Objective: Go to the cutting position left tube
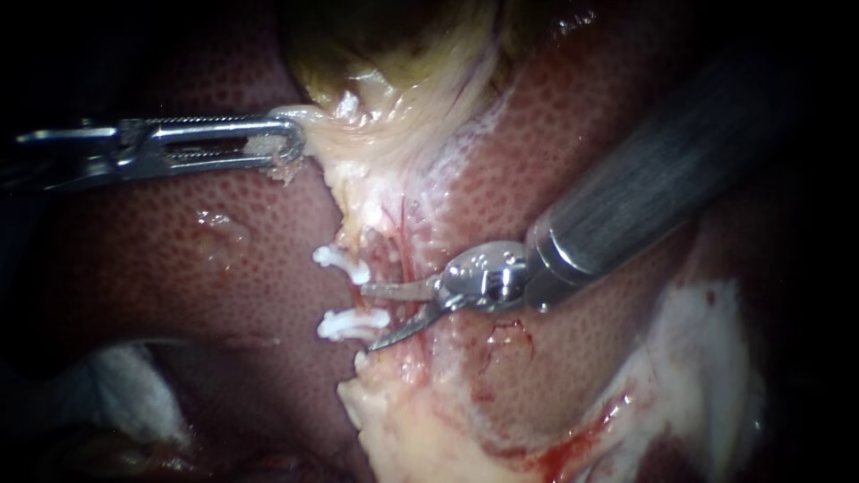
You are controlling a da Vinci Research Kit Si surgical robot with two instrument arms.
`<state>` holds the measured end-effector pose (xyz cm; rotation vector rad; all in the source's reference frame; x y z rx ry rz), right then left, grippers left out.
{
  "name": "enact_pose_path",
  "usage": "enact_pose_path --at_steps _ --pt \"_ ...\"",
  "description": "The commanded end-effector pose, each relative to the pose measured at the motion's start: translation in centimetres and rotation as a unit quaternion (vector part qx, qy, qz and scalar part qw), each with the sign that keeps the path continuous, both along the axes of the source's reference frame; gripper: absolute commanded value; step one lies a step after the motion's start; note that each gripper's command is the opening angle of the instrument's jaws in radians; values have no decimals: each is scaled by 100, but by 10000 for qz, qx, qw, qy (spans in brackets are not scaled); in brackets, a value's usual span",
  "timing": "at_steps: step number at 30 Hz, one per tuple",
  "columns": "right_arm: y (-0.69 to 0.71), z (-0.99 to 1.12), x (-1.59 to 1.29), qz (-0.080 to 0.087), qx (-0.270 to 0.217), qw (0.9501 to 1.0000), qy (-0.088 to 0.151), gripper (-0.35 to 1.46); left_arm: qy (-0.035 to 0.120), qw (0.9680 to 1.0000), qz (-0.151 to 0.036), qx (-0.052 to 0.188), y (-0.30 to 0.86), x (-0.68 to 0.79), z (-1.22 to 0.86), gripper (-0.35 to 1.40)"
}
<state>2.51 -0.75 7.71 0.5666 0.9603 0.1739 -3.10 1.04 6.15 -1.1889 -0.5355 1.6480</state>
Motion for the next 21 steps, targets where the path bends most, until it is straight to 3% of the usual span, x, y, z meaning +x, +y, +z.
enact_pose_path --at_steps 1,15,21 --pt "0 0 0 2 -1 10000 -1 140 -1 10000 0 -2 0 0 0 -35" --pt "0 0 -6 -21 -22 10000 14 140 -1 10000 -1 -2 0 0 -1 -35" --pt "4 2 -13 80 178 9998 -64 141 0 10000 -1 -1 -1 0 -1 -35"
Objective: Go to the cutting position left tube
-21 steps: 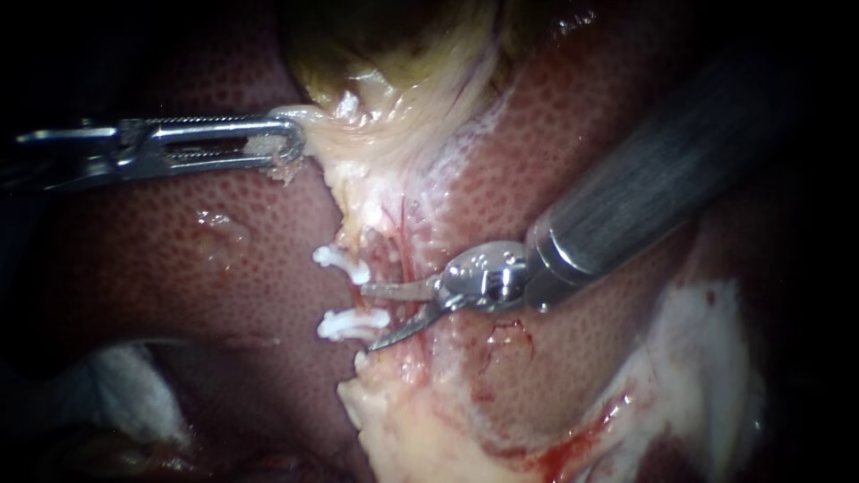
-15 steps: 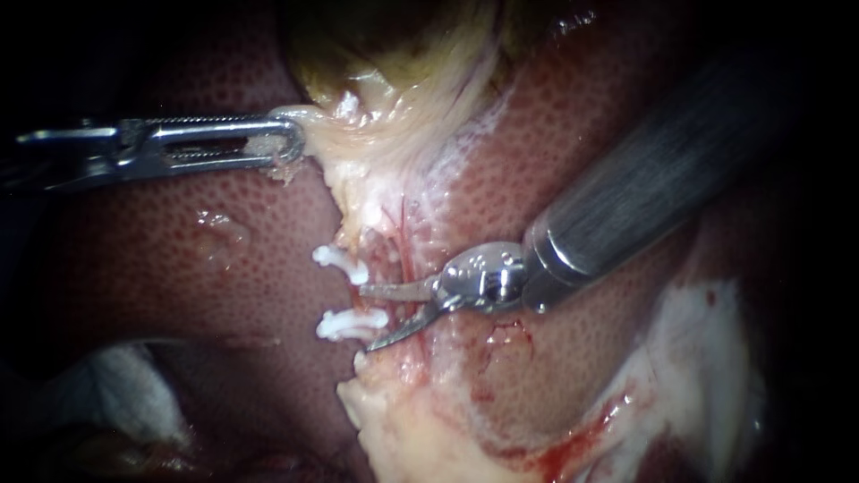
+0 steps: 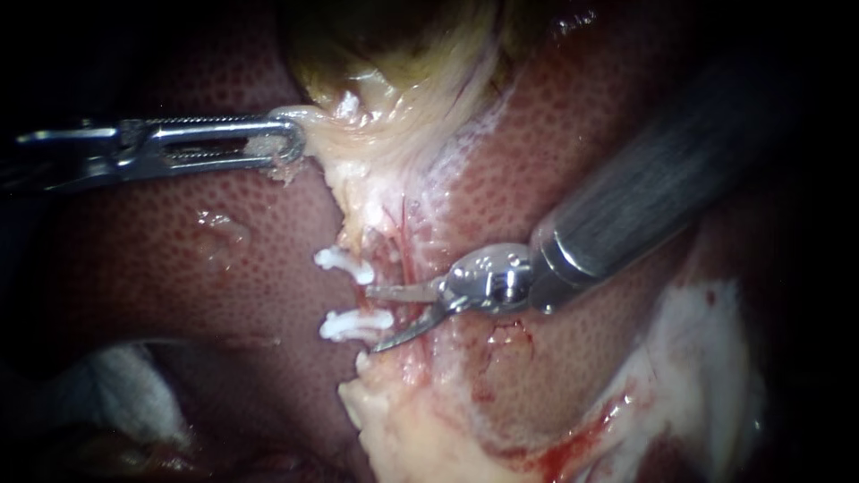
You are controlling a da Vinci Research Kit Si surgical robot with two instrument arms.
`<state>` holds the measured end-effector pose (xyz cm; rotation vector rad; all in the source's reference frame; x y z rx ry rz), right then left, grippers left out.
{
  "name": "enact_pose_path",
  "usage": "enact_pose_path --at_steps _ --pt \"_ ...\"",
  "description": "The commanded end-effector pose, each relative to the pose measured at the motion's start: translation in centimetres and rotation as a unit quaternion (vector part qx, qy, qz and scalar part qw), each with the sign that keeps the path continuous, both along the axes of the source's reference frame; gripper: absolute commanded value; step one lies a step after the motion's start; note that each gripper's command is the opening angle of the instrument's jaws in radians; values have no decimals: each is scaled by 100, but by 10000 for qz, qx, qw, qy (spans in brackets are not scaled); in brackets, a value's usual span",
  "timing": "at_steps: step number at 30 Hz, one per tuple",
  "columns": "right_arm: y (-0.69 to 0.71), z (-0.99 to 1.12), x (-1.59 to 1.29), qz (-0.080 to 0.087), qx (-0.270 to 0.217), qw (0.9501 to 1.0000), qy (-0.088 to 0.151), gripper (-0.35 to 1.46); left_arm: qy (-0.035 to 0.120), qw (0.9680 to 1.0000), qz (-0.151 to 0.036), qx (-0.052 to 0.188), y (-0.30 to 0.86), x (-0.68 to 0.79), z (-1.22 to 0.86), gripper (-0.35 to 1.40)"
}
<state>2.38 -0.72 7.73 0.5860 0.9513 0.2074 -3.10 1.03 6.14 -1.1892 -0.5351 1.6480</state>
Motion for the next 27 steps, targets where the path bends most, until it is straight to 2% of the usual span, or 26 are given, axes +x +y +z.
enact_pose_path --at_steps 1,13,23,27 --pt "1 1 -1 -3 21 10000 1 141 0 10000 0 0 0 0 -1 -35" --pt "9 2 -8 -11 41 10000 10 141 2 10000 -3 0 -1 0 -2 -35" --pt "8 8 4 91 103 9999 28 143 6 10000 -8 -3 -1 -2 -1 -35" --pt "5 12 12 81 135 9999 35 143 8 10000 -11 -4 -1 -3 -1 -35"
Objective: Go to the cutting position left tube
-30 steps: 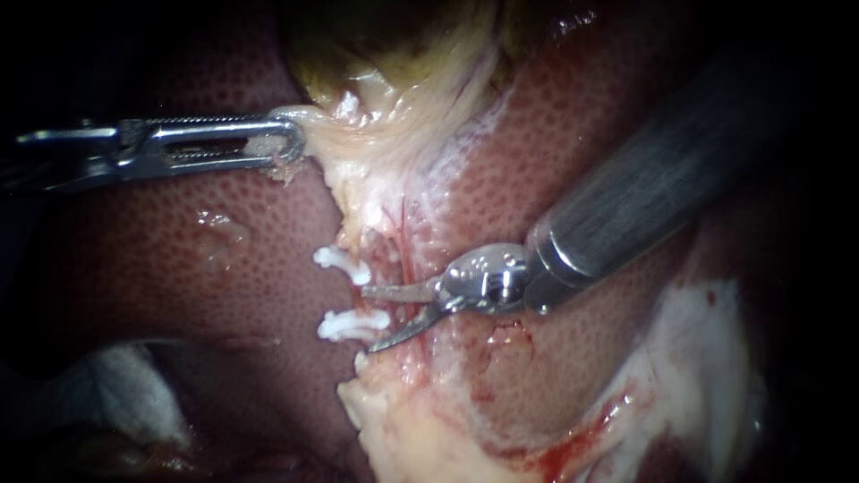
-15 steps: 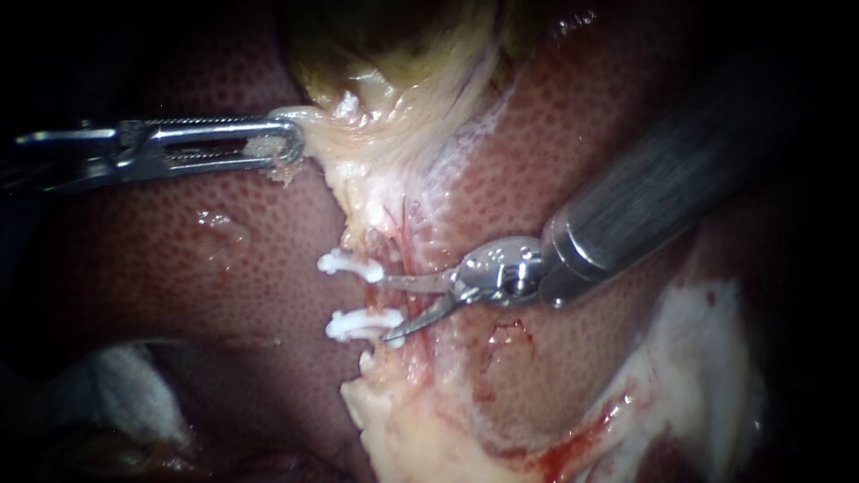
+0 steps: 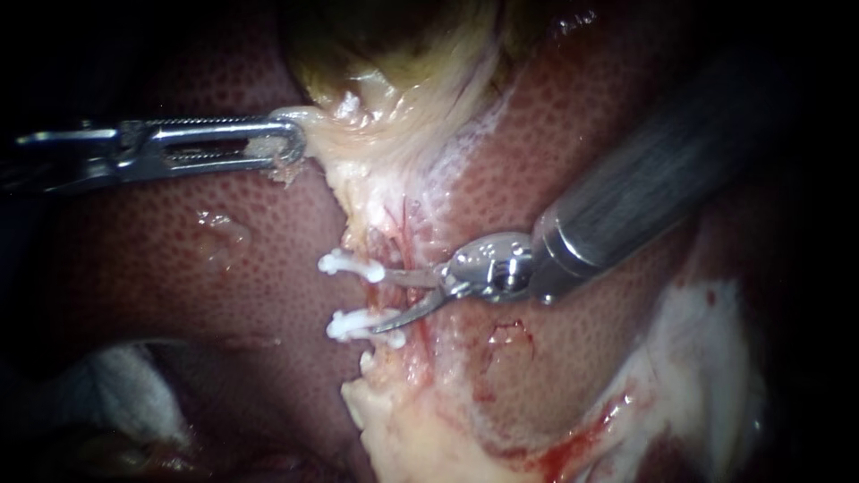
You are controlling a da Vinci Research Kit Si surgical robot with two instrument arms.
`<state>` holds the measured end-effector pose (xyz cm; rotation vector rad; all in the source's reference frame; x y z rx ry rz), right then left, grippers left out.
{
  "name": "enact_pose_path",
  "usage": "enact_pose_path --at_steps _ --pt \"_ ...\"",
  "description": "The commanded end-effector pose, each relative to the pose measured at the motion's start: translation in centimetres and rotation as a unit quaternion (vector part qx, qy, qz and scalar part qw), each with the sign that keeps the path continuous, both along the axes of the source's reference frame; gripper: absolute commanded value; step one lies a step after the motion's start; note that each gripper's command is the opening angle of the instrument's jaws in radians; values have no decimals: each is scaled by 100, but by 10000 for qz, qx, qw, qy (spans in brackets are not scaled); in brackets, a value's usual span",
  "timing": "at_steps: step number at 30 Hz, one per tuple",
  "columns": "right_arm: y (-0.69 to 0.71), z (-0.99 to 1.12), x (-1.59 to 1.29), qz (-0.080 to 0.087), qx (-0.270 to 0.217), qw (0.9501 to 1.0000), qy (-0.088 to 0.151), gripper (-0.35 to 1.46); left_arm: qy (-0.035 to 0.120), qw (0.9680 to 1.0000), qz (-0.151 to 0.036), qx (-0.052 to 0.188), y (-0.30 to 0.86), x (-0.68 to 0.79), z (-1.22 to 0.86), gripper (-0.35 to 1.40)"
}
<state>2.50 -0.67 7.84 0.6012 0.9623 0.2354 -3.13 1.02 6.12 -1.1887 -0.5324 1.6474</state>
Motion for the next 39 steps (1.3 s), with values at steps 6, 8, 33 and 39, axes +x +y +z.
enact_pose_path --at_steps 6,8,33,39 --pt "-8 7 11 -24 176 9998 63 143 12 10000 -14 -5 0 -1 1 -35" --pt "-10 8 13 -50 222 9997 96 143 12 10000 -14 -5 0 -1 1 -35" --pt "-24 24 38 -53 595 9974 406 138 9 10000 -11 -4 -1 -3 1 -35" --pt "-28 28 42 -108 599 9975 363 138 10 10000 -12 -5 -1 -4 1 -35"
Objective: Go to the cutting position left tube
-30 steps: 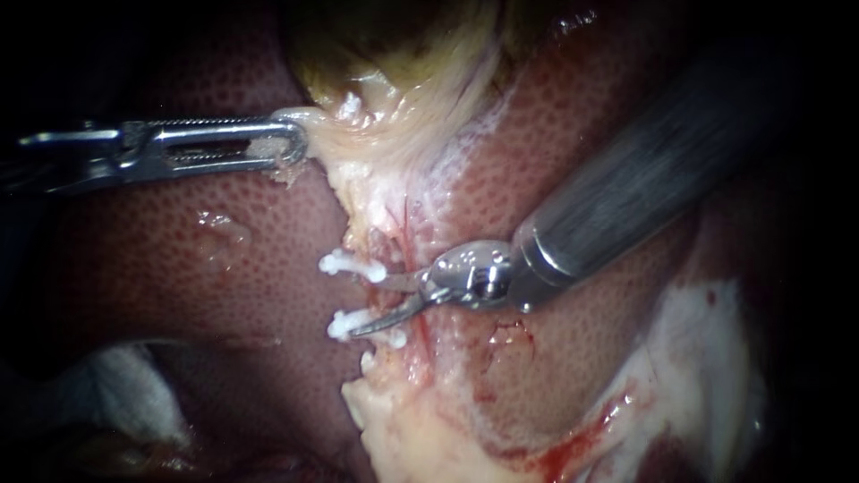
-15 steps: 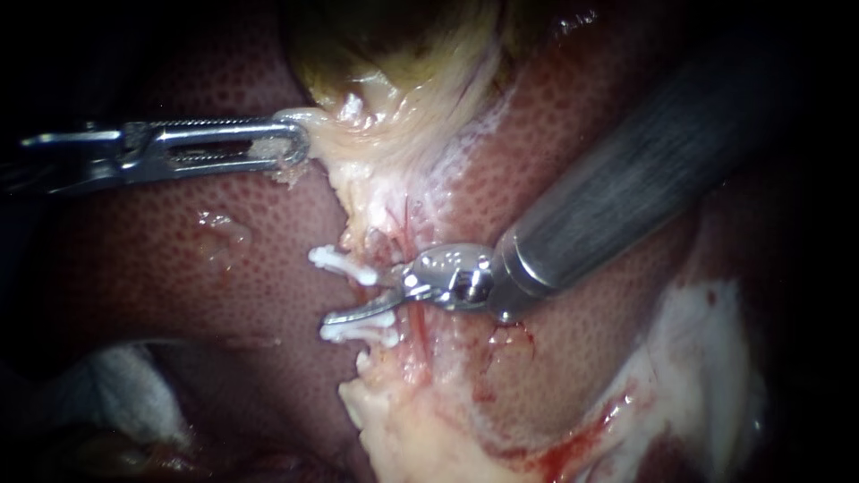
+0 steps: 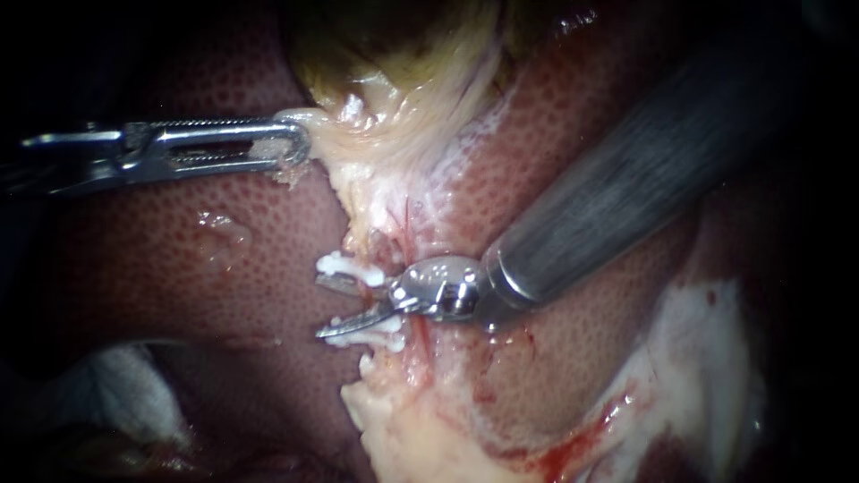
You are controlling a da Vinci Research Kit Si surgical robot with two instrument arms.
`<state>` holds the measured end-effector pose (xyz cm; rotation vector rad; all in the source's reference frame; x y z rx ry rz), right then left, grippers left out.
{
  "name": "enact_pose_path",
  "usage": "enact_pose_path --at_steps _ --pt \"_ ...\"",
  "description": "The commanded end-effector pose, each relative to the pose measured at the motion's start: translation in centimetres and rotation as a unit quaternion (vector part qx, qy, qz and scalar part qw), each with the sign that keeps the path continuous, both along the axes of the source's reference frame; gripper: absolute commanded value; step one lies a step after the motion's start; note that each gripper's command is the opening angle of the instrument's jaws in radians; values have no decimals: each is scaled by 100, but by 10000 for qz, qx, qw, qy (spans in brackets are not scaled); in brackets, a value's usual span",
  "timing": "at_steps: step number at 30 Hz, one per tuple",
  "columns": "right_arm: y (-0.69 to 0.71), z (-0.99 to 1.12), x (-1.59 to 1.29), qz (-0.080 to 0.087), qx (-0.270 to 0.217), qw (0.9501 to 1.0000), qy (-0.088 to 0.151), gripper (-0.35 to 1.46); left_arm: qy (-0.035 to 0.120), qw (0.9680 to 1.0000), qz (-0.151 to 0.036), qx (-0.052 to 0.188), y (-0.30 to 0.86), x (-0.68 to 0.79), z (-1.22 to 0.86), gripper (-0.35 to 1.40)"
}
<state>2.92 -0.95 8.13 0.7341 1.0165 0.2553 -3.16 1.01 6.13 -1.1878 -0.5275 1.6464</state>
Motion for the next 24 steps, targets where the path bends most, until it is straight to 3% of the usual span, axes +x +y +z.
enact_pose_path --at_steps 1,21,22,24 --pt "0 0 1 -4 -2 10000 1 138 -3 10000 5 1 0 0 0 -35" --pt "1 0 6 2 47 10000 -11 135 2 10000 -2 0 -1 -2 0 -35" --pt "1 0 6 1 47 10000 -10 125 3 10000 -3 0 -1 -3 0 -35" --pt "1 0 6 0 47 10000 -9 125 -6 10000 8 3 -1 -3 0 -35"
